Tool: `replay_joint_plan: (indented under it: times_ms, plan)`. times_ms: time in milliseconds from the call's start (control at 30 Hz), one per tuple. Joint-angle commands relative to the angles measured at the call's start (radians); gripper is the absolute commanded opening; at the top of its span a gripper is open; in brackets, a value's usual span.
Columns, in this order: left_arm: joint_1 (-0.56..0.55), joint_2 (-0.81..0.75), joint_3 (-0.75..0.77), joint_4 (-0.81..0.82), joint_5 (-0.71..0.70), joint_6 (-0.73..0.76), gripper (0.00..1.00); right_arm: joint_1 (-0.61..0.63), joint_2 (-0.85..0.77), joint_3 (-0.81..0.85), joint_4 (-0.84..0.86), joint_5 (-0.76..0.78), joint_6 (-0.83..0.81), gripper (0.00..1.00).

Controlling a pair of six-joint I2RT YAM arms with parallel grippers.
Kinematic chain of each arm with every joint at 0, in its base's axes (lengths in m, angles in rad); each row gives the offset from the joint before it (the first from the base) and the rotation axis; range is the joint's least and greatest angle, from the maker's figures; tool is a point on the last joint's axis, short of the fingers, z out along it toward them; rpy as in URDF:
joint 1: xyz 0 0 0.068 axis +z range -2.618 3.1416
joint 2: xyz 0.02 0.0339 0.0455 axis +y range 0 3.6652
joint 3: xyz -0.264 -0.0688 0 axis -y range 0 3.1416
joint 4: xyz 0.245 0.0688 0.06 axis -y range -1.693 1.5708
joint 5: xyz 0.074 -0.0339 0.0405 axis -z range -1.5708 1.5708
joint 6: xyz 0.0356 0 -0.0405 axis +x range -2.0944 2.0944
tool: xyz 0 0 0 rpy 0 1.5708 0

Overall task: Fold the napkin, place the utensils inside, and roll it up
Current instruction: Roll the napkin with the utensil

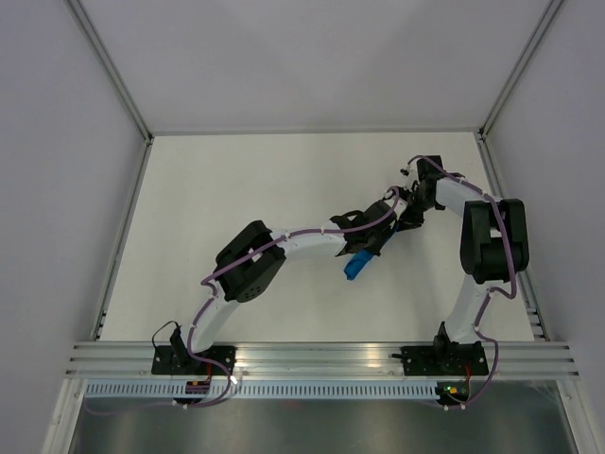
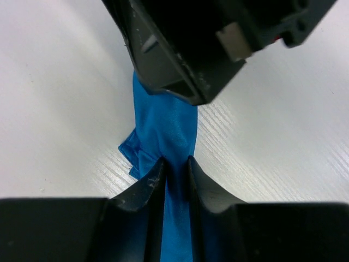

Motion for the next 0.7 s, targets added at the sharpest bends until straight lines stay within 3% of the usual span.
replay_joint_plan:
  times_ms: [0, 100, 233, 667]
  plan:
    - [-0.018, 0.052, -0.005, -0.117, 0.050, -0.054, 0.27, 0.039, 0.019, 0.067, 0.006, 0.087, 0.040, 0.49]
    - [-0.018, 0.035, -0.006, -0.117, 0.060, -0.045, 0.34, 0.056, 0.027, 0.096, 0.009, 0.123, 0.037, 0.42]
    - [-0.018, 0.006, -0.008, -0.109, 0.066, -0.039, 0.41, 0.073, 0.055, 0.144, 0.008, 0.185, 0.019, 0.39]
    - [0.008, -0.171, -0.055, -0.049, 0.066, -0.053, 0.46, 0.116, 0.180, 0.331, -0.023, 0.381, -0.092, 0.38]
